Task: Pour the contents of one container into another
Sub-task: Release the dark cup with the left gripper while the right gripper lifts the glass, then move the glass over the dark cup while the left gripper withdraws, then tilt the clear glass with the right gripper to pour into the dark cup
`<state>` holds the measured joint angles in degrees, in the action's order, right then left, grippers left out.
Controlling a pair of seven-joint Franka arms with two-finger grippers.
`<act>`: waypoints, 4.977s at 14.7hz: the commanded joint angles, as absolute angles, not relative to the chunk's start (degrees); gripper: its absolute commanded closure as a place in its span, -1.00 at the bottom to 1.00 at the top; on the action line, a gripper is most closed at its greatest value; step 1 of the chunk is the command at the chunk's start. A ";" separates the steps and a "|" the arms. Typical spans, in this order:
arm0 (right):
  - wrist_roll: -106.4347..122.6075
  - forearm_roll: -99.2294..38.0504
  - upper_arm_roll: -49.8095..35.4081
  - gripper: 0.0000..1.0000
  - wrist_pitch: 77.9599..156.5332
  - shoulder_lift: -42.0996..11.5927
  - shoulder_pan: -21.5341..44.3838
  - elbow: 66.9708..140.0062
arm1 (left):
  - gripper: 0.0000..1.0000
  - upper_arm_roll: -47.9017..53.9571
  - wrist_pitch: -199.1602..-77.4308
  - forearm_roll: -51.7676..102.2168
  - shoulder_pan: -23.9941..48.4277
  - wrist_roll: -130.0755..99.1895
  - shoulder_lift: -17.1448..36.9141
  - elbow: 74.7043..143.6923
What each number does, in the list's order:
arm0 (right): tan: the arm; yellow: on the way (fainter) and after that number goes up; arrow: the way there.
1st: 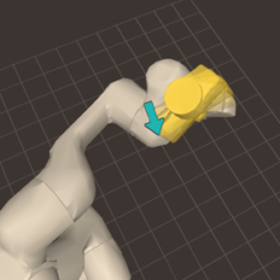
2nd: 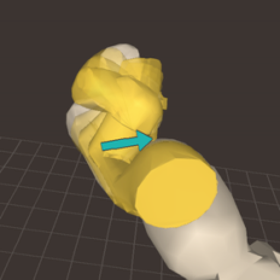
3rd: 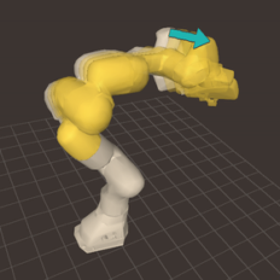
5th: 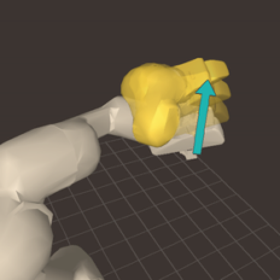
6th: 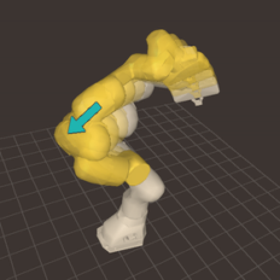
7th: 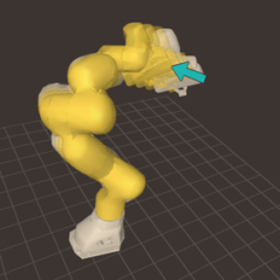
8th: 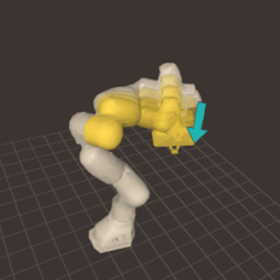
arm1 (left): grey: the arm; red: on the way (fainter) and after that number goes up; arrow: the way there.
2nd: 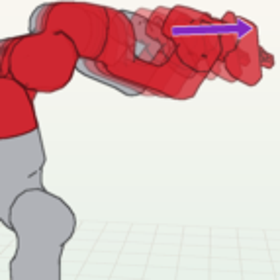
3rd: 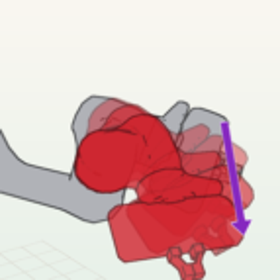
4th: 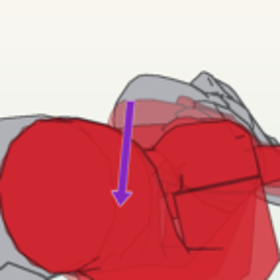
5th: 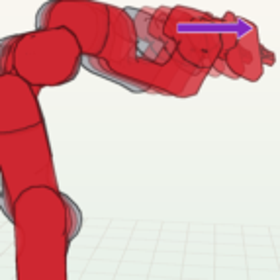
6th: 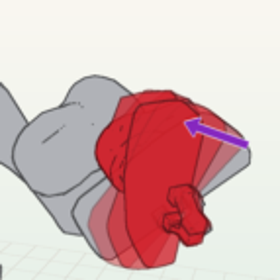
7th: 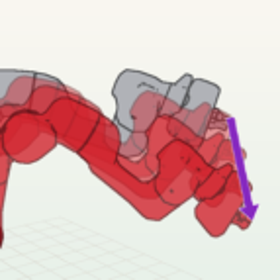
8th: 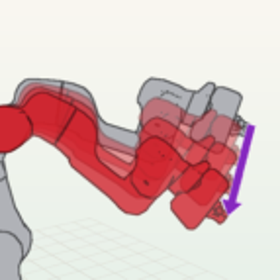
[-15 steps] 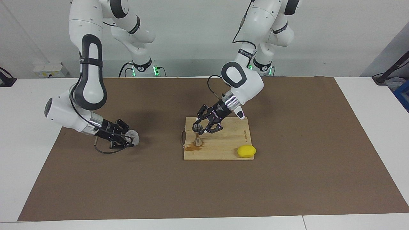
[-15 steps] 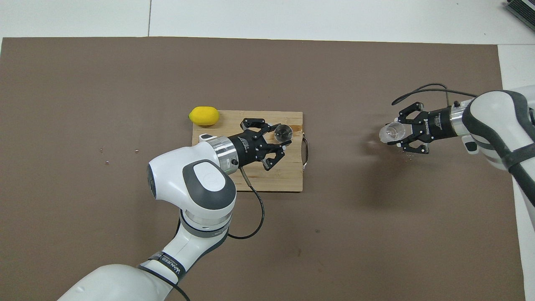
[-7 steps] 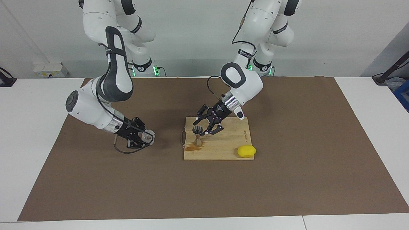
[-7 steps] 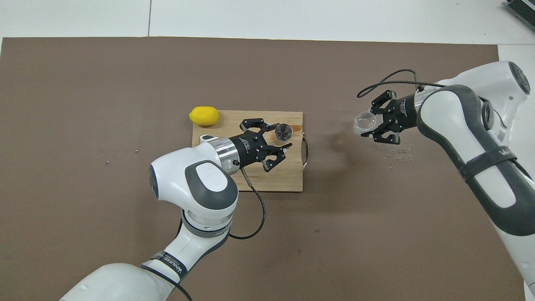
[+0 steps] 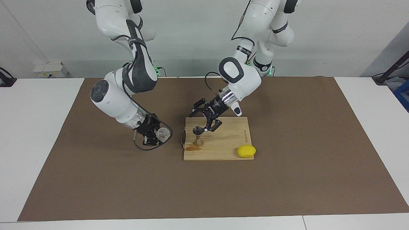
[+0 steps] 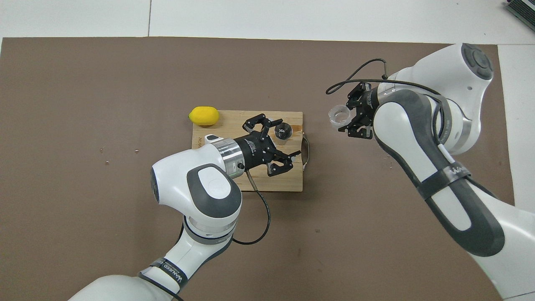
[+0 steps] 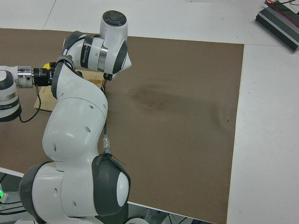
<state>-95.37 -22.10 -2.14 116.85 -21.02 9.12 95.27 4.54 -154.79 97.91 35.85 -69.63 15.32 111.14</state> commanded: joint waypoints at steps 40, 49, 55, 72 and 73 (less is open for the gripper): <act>-108.98 14.67 -2.64 0.79 110.92 -25.05 26.89 84.20 | -1.00 3.08 -87.38 0.88 0.53 8.26 -2.54 92.02; -109.07 18.98 -2.72 0.78 111.62 -25.05 28.30 84.20 | -1.00 9.23 -89.30 1.67 -6.59 7.21 -2.99 92.99; -109.07 21.70 -2.90 0.78 112.14 -25.14 28.82 84.29 | -1.00 8.53 -88.86 1.41 -4.84 7.21 -3.34 93.43; -108.63 25.14 -2.99 0.78 112.59 -24.79 29.18 85.43 | -1.00 8.53 -89.38 1.49 -5.89 7.47 -4.39 94.92; -108.55 25.22 -2.99 0.78 112.59 -24.70 29.18 85.43 | -1.00 8.53 -89.30 1.58 -5.89 7.47 -4.39 94.92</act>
<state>-107.67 23.42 -2.54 112.09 -24.60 29.34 85.36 8.60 -88.39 1.82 -5.61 6.71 -2.47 92.68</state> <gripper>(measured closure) 0.489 0.000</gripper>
